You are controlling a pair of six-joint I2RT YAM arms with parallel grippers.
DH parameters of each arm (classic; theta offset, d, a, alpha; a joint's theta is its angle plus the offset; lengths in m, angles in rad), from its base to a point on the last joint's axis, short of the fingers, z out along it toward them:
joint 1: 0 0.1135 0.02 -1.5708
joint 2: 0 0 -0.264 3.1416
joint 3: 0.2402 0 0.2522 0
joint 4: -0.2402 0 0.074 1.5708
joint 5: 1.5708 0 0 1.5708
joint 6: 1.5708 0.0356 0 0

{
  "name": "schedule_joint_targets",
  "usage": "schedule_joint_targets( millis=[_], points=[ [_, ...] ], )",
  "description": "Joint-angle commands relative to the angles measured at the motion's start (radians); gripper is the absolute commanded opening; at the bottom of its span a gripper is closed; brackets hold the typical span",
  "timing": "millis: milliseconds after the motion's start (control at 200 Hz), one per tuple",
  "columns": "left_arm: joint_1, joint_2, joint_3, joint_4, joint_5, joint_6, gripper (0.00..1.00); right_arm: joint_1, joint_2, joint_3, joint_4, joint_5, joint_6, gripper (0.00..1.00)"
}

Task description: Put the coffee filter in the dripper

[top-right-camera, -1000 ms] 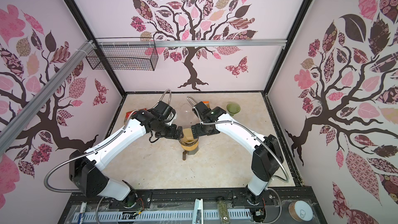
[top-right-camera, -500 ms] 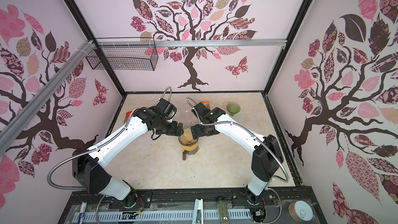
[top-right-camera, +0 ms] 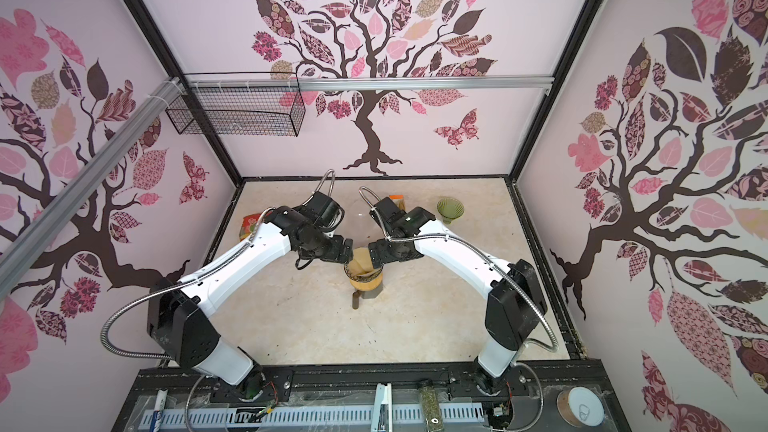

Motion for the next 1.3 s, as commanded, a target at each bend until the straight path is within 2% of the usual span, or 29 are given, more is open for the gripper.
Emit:
schedule_joint_targets(
  millis=[0,490,765,1025,1295],
  points=[
    [-0.002,0.001,-0.021,-0.002,-0.003,0.016,0.97,0.005,-0.053,0.001,0.007,0.015,0.000,1.00],
    [-0.003,-0.012,-0.070,0.007,0.024,0.016,0.97,0.005,-0.055,-0.010,0.040,-0.017,0.008,1.00],
    [-0.002,-0.012,-0.069,0.009,0.024,0.016,0.97,0.004,-0.102,0.031,0.050,-0.076,-0.007,1.00],
    [-0.002,-0.016,-0.068,0.008,0.025,0.016,0.97,0.006,-0.112,0.015,-0.029,-0.050,-0.013,1.00],
    [-0.002,-0.015,-0.070,0.012,0.022,0.015,0.97,0.019,-0.121,-0.040,-0.027,-0.041,-0.016,1.00]
  ],
)
